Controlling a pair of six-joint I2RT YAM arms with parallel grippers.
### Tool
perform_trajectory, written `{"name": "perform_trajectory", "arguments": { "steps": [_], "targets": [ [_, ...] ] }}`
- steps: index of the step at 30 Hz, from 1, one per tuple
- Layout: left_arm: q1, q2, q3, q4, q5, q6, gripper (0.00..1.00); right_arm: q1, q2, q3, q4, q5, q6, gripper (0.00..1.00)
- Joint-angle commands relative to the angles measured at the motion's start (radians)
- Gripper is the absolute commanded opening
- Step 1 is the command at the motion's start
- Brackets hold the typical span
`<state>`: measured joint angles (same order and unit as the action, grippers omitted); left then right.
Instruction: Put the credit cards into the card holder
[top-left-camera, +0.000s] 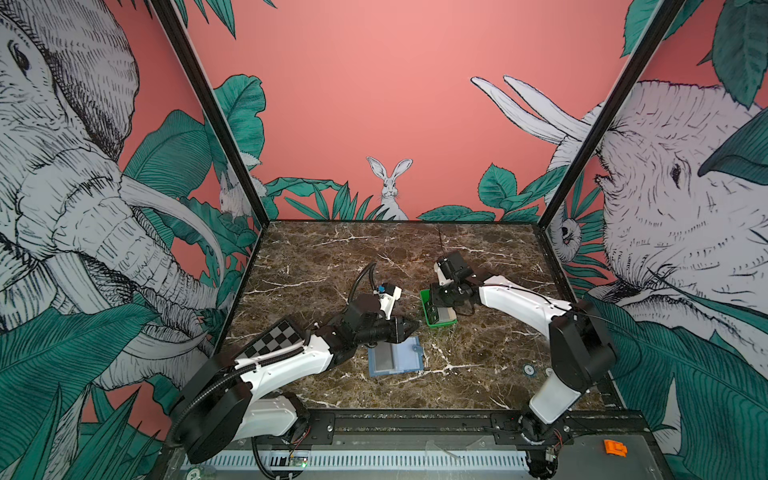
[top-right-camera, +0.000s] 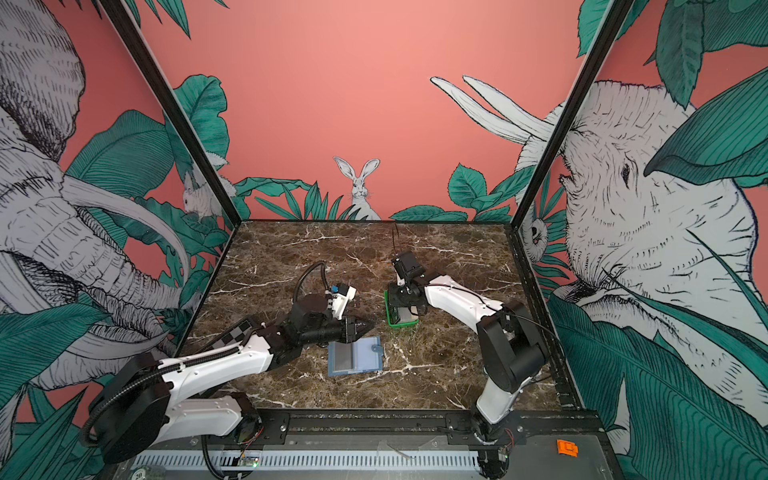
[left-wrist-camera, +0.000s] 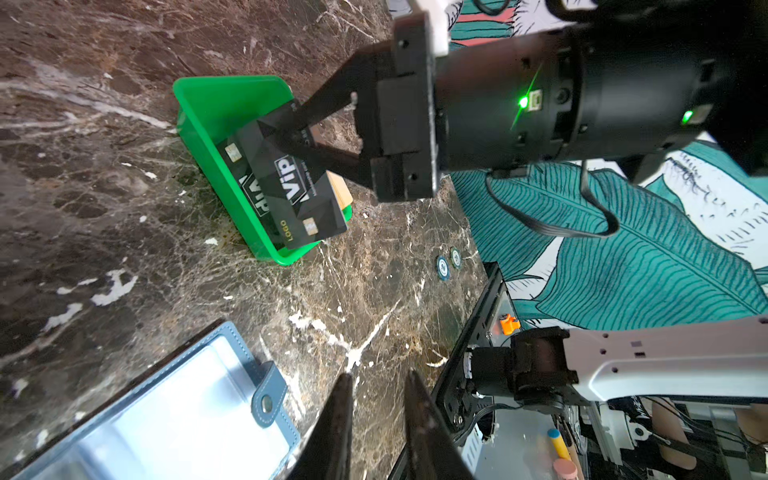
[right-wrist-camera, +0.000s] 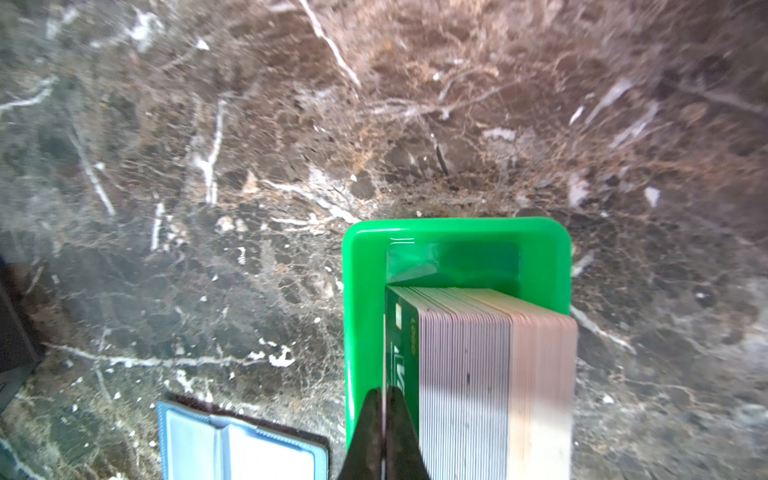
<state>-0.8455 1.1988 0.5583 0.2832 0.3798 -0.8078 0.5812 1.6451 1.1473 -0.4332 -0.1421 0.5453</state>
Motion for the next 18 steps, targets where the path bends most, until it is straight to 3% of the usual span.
{"name": "perform_trajectory", "arguments": {
  "steps": [1, 12, 18],
  "targets": [
    [-0.004, -0.077, -0.043, 0.003, -0.025, 0.009, 0.23, 0.008, -0.095, -0.049, 0.031, -0.007, -0.021, 0.02],
    [-0.007, -0.282, -0.112, -0.151, -0.050, 0.008, 0.28, 0.042, -0.361, -0.273, 0.154, -0.133, 0.042, 0.02],
    [-0.007, -0.239, -0.182, 0.001, -0.008, -0.073, 0.27, 0.046, -0.504, -0.408, 0.289, -0.239, 0.146, 0.02]
  ]
}}
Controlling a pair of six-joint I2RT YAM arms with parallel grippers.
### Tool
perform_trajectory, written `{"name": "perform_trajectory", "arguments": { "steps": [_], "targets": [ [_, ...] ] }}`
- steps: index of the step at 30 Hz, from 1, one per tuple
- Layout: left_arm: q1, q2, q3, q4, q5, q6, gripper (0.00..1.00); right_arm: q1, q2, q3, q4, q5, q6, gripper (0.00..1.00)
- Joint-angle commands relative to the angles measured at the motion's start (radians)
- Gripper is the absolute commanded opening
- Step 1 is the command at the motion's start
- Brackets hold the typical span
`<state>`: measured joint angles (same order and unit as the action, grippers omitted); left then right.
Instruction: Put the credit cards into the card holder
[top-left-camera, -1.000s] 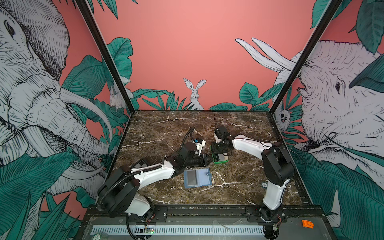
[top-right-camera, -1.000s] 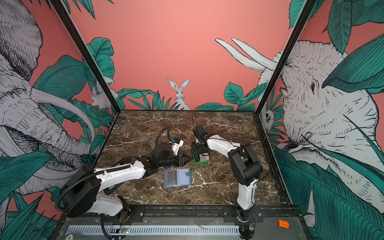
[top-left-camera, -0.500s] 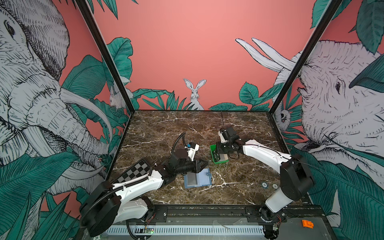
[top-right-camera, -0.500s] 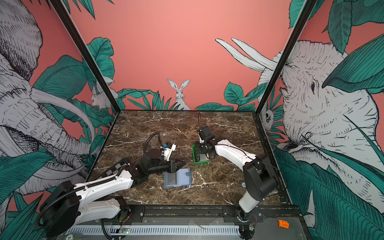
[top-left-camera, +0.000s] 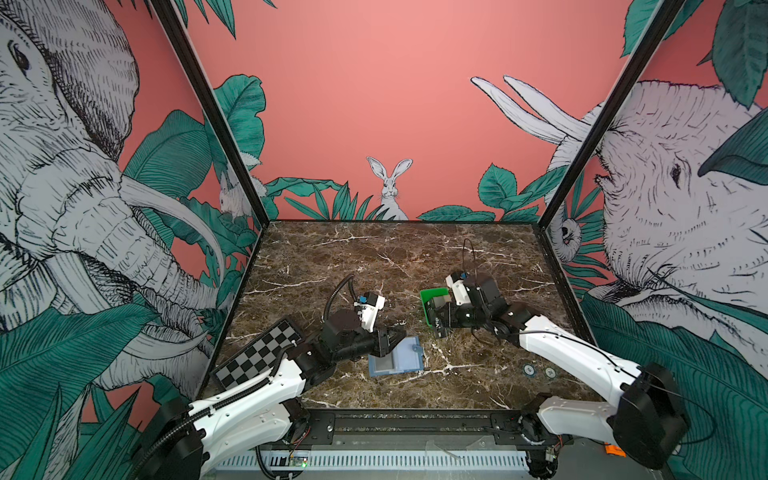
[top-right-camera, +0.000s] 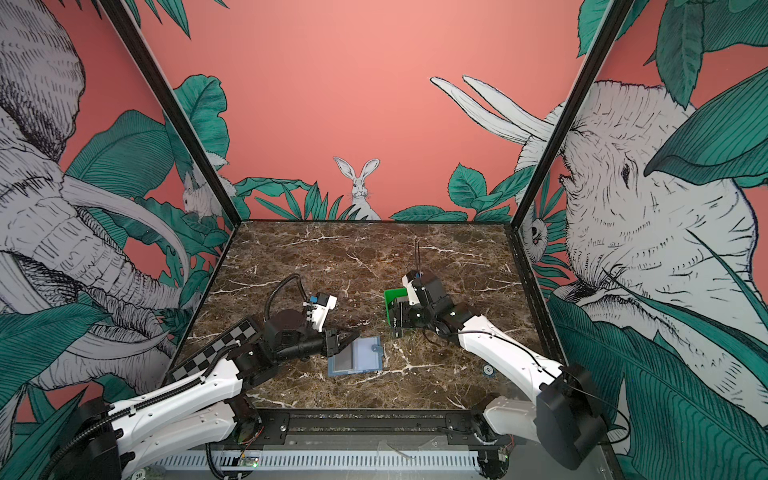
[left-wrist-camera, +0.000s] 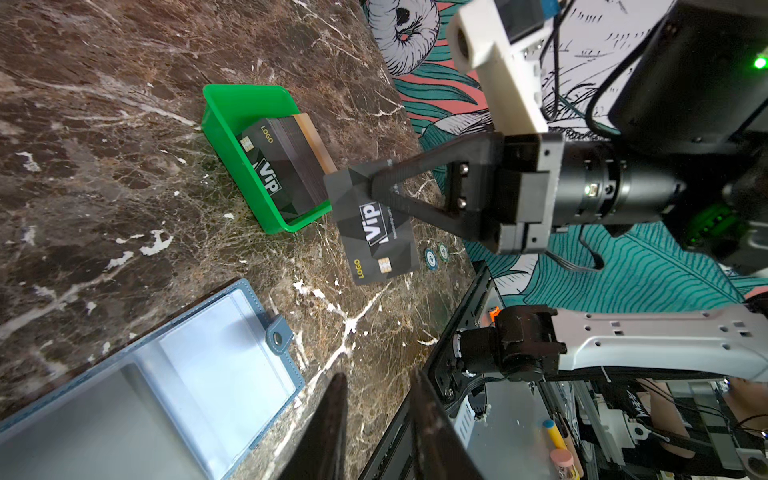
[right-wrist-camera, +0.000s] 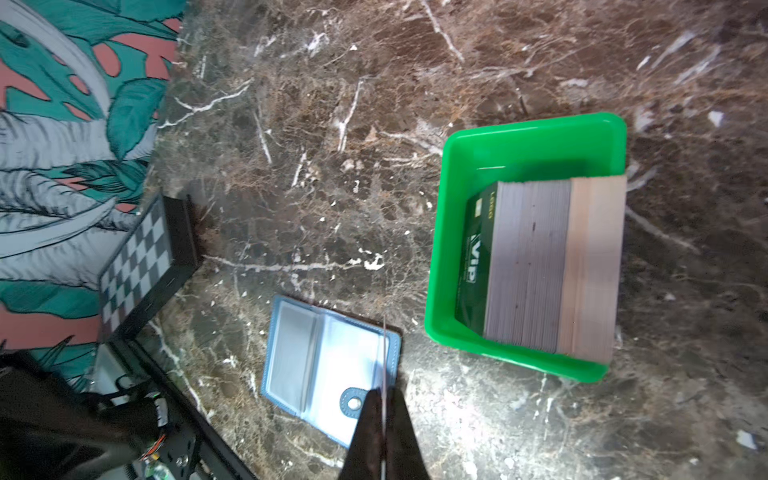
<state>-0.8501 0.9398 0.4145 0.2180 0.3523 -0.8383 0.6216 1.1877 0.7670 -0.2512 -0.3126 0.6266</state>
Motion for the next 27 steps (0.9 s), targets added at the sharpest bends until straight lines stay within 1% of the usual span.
{"name": "perform_trajectory", "arguments": {
  "steps": [1, 3, 5, 8, 10, 13, 15, 19, 27],
  "targets": [
    [-0.003, 0.036, -0.044, 0.091, 0.032, -0.045, 0.28, 0.007, -0.066, -0.044, 0.128, -0.086, 0.085, 0.01],
    [-0.003, 0.064, -0.055, 0.138, 0.051, -0.054, 0.30, 0.012, -0.097, -0.070, 0.163, -0.115, 0.118, 0.01],
    [-0.004, 0.076, -0.060, 0.171, 0.067, -0.053, 0.31, 0.016, -0.123, -0.090, 0.177, -0.131, 0.137, 0.01],
    [-0.003, 0.075, -0.063, 0.194, 0.094, -0.047, 0.34, 0.014, -0.154, -0.124, 0.215, -0.178, 0.172, 0.00],
    [-0.004, 0.068, -0.065, 0.198, 0.112, -0.037, 0.34, 0.014, -0.169, -0.144, 0.260, -0.225, 0.213, 0.00],
    [-0.003, 0.071, -0.064, 0.222, 0.183, -0.013, 0.35, 0.016, -0.188, -0.161, 0.312, -0.277, 0.270, 0.00],
    [-0.003, 0.078, -0.062, 0.232, 0.219, -0.004, 0.36, 0.017, -0.206, -0.173, 0.335, -0.289, 0.296, 0.00],
    [0.000, 0.098, -0.063, 0.257, 0.241, 0.006, 0.38, 0.018, -0.227, -0.180, 0.340, -0.297, 0.312, 0.00],
    [0.041, 0.167, -0.102, 0.453, 0.312, -0.067, 0.39, 0.018, -0.240, -0.224, 0.476, -0.333, 0.417, 0.00]
  ]
}}
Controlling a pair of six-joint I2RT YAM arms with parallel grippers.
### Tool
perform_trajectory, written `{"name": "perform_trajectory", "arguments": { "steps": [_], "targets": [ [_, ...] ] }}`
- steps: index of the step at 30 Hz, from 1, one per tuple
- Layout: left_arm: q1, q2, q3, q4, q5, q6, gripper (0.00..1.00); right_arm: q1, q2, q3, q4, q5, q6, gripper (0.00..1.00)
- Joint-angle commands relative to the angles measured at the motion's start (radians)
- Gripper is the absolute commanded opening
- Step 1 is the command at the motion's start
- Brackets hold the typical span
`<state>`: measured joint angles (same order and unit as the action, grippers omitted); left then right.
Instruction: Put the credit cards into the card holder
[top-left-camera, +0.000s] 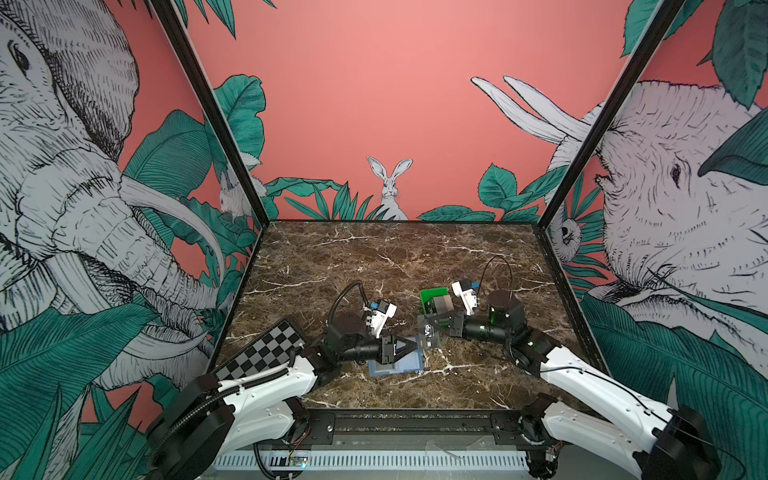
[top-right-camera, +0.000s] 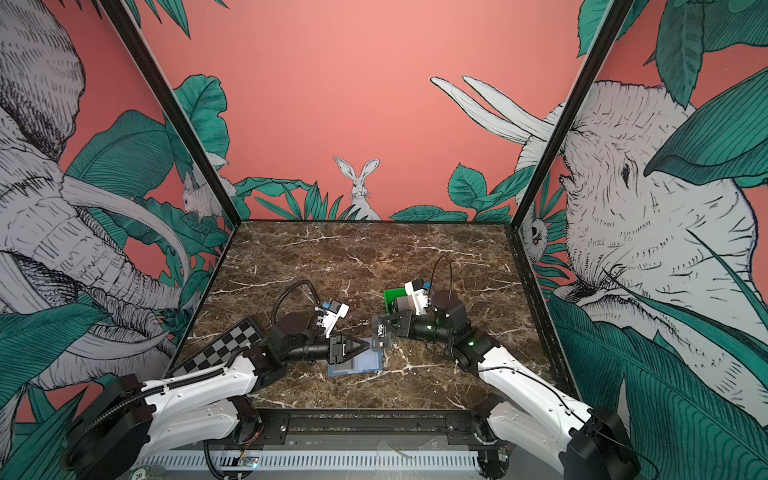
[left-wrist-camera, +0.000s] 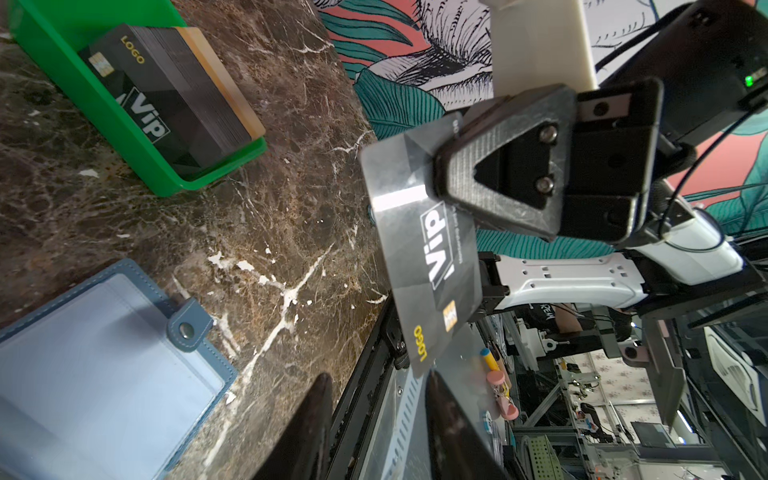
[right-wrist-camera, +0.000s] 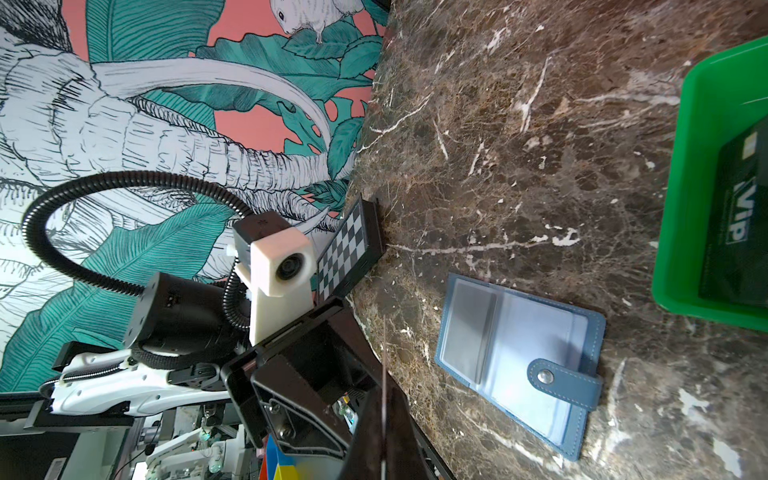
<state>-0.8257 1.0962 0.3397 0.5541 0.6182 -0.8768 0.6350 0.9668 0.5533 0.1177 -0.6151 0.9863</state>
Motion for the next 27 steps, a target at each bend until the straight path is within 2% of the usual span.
{"name": "perform_trajectory", "arguments": {
  "steps": [1, 9, 13, 16, 21, 25, 27],
  "targets": [
    [0.025, 0.020, -0.034, 0.149, 0.057, -0.044, 0.39, 0.005, -0.020, -0.013, 0.118, -0.034, 0.065, 0.00],
    [0.034, 0.060, -0.031, 0.240, 0.112, -0.090, 0.40, 0.005, -0.023, -0.015, 0.173, -0.051, 0.111, 0.00],
    [0.042, 0.075, -0.038, 0.337, 0.132, -0.150, 0.39, 0.004, -0.026, -0.019, 0.140, -0.040, 0.094, 0.00],
    [0.044, 0.065, -0.028, 0.295, 0.134, -0.149, 0.39, 0.005, -0.054, -0.033, 0.139, -0.007, 0.103, 0.00],
    [0.049, 0.036, -0.025, 0.215, 0.107, -0.133, 0.38, 0.005, -0.143, -0.033, 0.003, 0.105, 0.055, 0.00],
    [0.049, 0.035, -0.026, 0.242, 0.113, -0.170, 0.39, 0.004, -0.164, -0.046, -0.008, 0.099, 0.057, 0.00],
    [0.048, 0.056, -0.023, 0.299, 0.127, -0.214, 0.39, 0.005, -0.142, -0.060, 0.061, 0.067, 0.084, 0.00]
  ]
}}
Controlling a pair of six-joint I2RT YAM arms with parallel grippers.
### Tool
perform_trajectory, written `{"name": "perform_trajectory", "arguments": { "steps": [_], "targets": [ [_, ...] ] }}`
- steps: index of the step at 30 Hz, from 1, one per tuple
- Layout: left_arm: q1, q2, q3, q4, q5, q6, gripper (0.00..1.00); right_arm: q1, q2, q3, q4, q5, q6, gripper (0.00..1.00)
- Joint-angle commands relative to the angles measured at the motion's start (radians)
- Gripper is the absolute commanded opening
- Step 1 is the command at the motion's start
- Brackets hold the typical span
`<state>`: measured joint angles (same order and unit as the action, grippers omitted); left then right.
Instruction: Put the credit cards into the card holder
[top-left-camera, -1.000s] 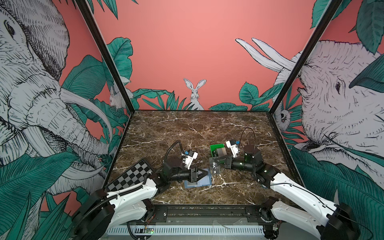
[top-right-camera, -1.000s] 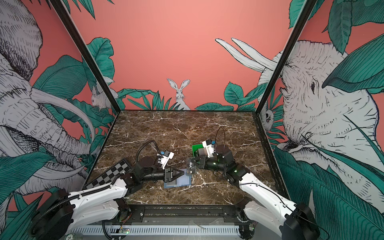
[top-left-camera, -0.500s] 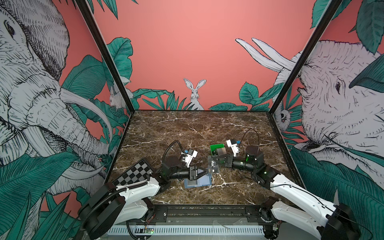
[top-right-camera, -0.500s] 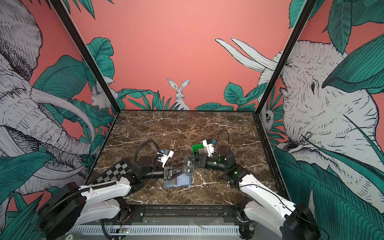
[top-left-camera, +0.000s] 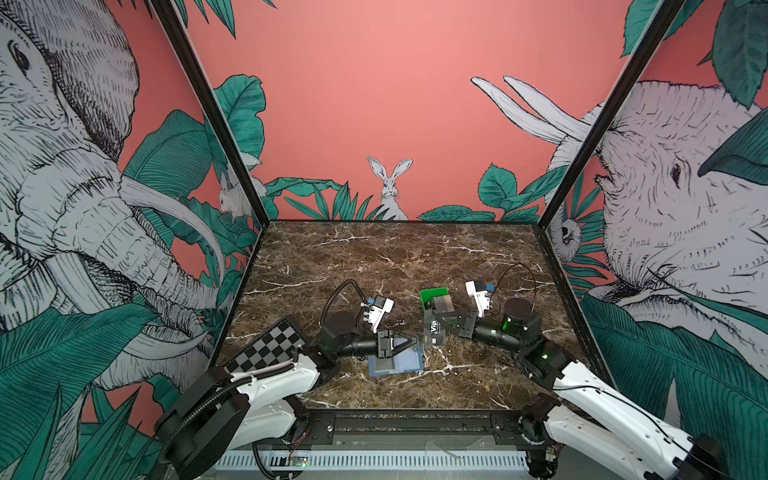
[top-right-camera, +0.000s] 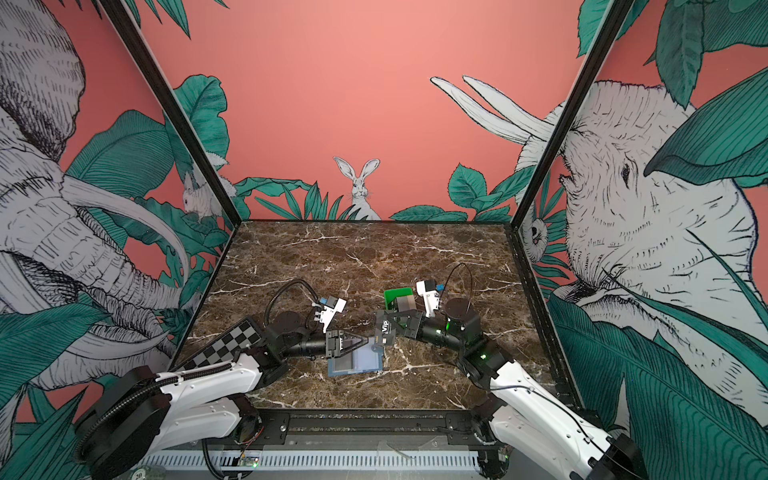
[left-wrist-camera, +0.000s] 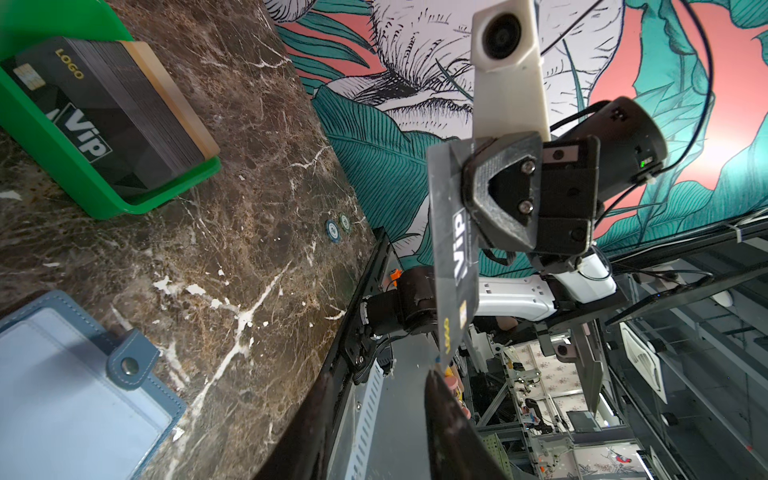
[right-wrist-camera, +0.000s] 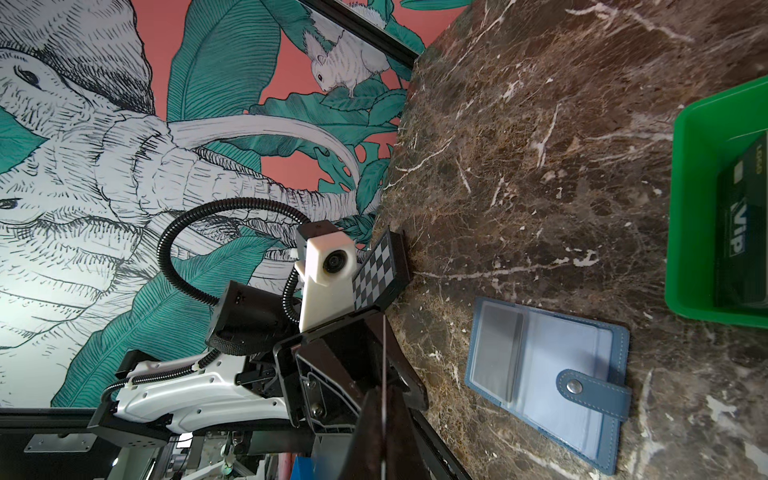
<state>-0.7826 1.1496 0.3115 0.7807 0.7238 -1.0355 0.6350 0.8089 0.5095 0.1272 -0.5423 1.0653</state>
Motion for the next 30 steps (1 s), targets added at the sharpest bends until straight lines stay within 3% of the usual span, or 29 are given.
{"name": "perform_trajectory", "arguments": {
  "steps": [1, 6, 17, 30],
  "targets": [
    [0.005, 0.017, 0.010, 0.104, 0.030, -0.082, 0.39, 0.005, 0.032, -0.028, 0.107, -0.025, 0.029, 0.00],
    [0.002, 0.057, 0.027, 0.195, 0.049, -0.152, 0.39, 0.006, 0.085, -0.043, 0.254, -0.059, 0.083, 0.00],
    [-0.018, 0.058, 0.069, 0.169, 0.042, -0.182, 0.33, 0.007, 0.109, -0.052, 0.299, -0.073, 0.105, 0.00],
    [-0.022, 0.027, 0.089, 0.103, 0.014, -0.193, 0.06, 0.014, 0.128, -0.066, 0.351, -0.076, 0.115, 0.00]
  ]
}}
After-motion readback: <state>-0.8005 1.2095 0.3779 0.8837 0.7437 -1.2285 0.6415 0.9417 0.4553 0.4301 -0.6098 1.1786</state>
